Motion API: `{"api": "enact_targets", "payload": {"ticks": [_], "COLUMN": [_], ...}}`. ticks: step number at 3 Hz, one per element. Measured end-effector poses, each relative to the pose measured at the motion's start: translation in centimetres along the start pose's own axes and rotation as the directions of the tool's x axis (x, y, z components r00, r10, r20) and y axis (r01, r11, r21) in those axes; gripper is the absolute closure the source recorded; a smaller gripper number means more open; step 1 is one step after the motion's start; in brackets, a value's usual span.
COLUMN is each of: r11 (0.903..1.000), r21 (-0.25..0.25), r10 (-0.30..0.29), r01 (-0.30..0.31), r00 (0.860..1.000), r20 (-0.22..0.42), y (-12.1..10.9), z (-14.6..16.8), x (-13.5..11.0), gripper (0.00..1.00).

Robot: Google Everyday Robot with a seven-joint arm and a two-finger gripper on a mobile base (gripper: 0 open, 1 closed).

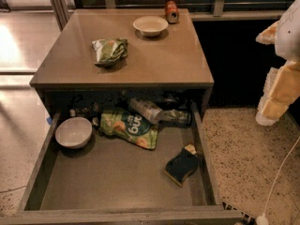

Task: Place green jalapeno chip bag into top drawer

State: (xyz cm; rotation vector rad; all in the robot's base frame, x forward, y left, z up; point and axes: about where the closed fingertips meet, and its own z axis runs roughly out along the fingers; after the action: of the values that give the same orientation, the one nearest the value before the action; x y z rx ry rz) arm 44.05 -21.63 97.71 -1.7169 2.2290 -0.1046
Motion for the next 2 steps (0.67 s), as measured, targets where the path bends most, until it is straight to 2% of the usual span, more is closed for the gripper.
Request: {"api": "enact_targets", "payload": {"ticks": [1,2], "r11": [0.9999,0.9991], "r21": [0.013,0.027], "r10": [0.005,-0.033], "r01": [-0.005,0.033], "r00": [1.000,0.999], "r20": [0.004,0.032], "y": [-0.4,-2.4], "z": [0.0,0.6], "x": [-0.2,-2.4], "gripper": [0.00,0.00]}}
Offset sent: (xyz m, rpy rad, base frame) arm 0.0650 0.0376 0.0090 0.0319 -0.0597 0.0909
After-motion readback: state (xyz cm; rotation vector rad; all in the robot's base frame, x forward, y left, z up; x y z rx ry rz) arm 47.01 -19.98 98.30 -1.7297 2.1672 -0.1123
